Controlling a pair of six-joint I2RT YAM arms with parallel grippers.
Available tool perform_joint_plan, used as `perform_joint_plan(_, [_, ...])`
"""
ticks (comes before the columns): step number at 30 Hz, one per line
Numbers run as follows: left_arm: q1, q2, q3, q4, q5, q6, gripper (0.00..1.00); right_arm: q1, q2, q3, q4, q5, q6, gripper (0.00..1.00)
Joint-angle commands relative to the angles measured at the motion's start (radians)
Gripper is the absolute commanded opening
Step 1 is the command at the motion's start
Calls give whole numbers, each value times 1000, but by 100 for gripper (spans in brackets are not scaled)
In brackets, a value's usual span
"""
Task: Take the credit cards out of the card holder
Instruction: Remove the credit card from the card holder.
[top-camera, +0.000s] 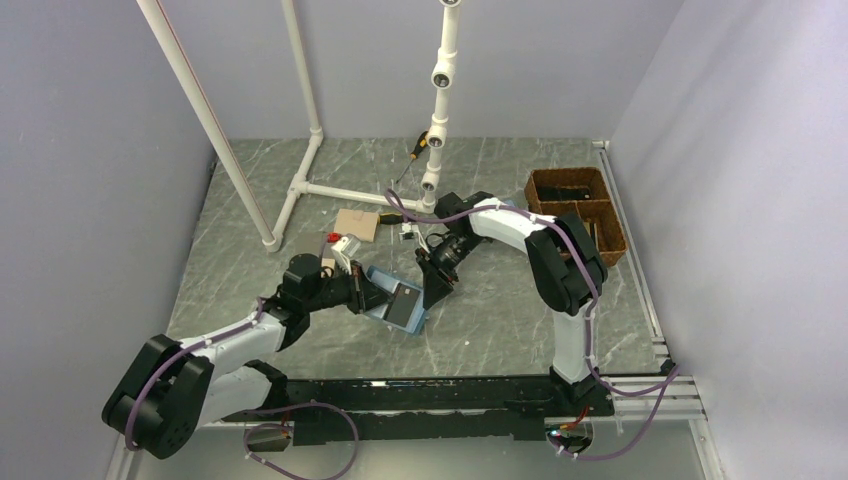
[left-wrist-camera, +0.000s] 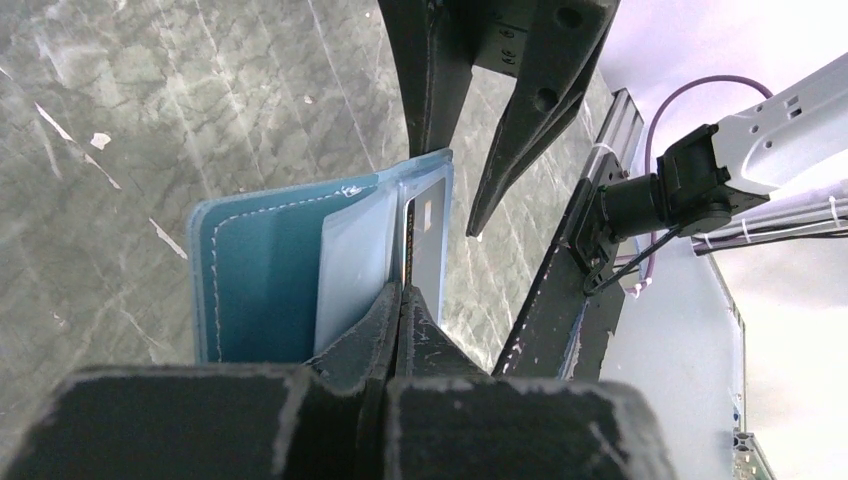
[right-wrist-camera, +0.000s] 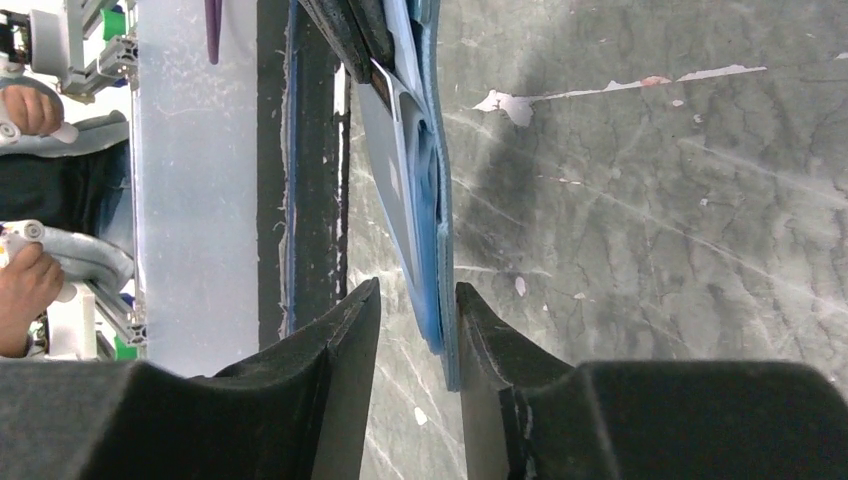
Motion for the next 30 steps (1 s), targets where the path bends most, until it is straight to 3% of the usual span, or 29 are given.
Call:
perform_joint_plan(1, [3, -3, -8, 94, 1, -25, 0, -3, 1, 26, -25, -38, -37, 35])
perform_joint_plan(3, [4, -3, -11, 102, 3, -29, 0, -3, 3, 27, -27, -46, -36, 28])
perform_joint_plan(6, [5, -7, -16, 117, 7, -35, 0, -3, 6, 33, -33, -50, -37, 8])
perform_joint_plan(8, [7, -19, -16, 102, 4, -31, 0, -3, 7, 35, -35, -40, -36, 0])
perform_joint_plan(19, [83, -133, -16, -28, 58, -10, 0, -4, 17, 38, -36, -7, -29, 0])
perform_joint_plan(30, [124, -89, -43, -14, 82, -22, 0, -6, 86, 44, -17, 42, 14, 0])
